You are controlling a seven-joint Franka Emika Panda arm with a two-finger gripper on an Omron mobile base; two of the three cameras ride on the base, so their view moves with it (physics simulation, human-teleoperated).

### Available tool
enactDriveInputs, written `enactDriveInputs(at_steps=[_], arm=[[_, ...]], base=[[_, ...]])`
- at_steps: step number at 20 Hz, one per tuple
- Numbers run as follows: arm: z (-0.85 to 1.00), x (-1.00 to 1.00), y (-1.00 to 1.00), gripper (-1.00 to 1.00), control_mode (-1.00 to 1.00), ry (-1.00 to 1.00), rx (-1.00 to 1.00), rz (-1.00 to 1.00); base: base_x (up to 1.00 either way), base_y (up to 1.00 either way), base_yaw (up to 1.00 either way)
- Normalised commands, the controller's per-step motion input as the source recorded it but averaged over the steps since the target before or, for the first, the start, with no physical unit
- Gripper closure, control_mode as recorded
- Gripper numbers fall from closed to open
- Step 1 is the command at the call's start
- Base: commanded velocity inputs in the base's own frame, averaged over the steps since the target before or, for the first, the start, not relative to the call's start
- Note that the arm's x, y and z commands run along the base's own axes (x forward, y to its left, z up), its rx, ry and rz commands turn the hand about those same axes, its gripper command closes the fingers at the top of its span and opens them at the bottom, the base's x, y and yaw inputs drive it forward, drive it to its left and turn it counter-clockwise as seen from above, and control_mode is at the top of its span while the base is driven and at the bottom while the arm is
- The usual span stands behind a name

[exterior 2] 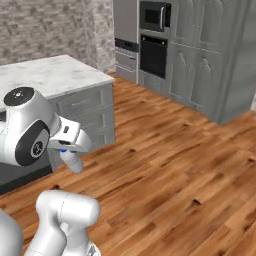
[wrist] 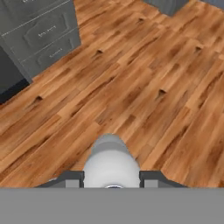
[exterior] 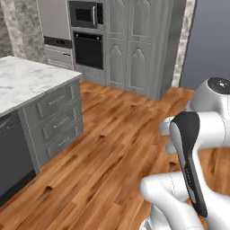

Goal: Place the drinks on the dining counter in a tight cluster.

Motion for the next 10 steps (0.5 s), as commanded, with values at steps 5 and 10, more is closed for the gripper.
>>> enactDriveInputs(at_steps=[5, 10], arm=[[0.00, 0.00, 0.00, 1.00, 1.00, 0.00, 0.00, 0.00], [0.00, 0.00, 0.00, 1.00, 1.00, 0.00, 0.00, 0.00]], base=[[0.00, 0.11, 0.85], [0.00, 0.24, 0.80]])
